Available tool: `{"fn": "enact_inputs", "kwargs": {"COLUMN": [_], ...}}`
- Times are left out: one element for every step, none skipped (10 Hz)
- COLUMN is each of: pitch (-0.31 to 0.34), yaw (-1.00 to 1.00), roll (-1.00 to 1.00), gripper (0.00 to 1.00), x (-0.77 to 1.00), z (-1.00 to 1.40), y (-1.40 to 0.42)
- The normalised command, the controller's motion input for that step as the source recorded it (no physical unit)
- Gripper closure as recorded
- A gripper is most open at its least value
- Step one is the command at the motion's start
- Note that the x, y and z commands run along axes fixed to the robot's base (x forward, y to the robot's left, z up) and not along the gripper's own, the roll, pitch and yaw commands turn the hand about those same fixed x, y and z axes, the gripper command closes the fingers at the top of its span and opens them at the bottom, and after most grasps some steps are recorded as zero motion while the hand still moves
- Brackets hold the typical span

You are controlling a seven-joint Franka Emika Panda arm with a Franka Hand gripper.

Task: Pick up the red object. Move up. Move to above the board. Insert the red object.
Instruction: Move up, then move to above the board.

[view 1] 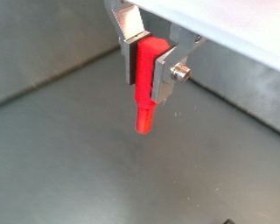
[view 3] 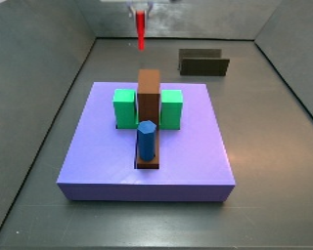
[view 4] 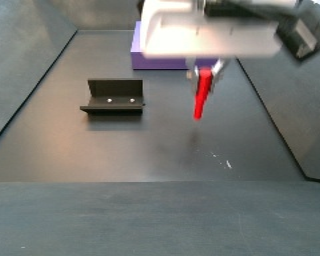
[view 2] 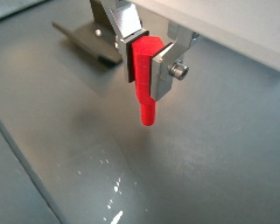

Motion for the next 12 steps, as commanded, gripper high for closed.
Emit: {"fn": "enact_inputs", "kwargs": {"pitch": [0.031,-0.003,0.000,0.036,0.023,0.040,0.090,0.083,0.053,0.245,0.241,0.195], "yaw": [-0.06,-0.03,0.00,0.01,0.01,0.01,0.00,0.00,0.00,-0.16,-0.15,-0.06], "roll": [0.00,0.03,0.00,-0.01,0.01,0.01,-0.01,0.00,0.00,-0.08,-0.07,-0.03], "gripper": [1.00,1.00,1.00,1.00,1.00,1.00,1.00,1.00,1.00,1.00,1.00,1.00], "x": [-0.07,-0.02,0.00,-0.02,-0.01,0.03,0.05,0.04,0.03,0.17,0.17,0.18], "z": [0.58,0.20,1.40,1.40,1.40,1.40,0.84,0.48,0.17,0.17,0.16,0.17], "y": [-0.07,-0.02,0.00,0.00,0.00,0.01,0.01,0.00,0.00,-1.40,-1.40,-1.40]}}
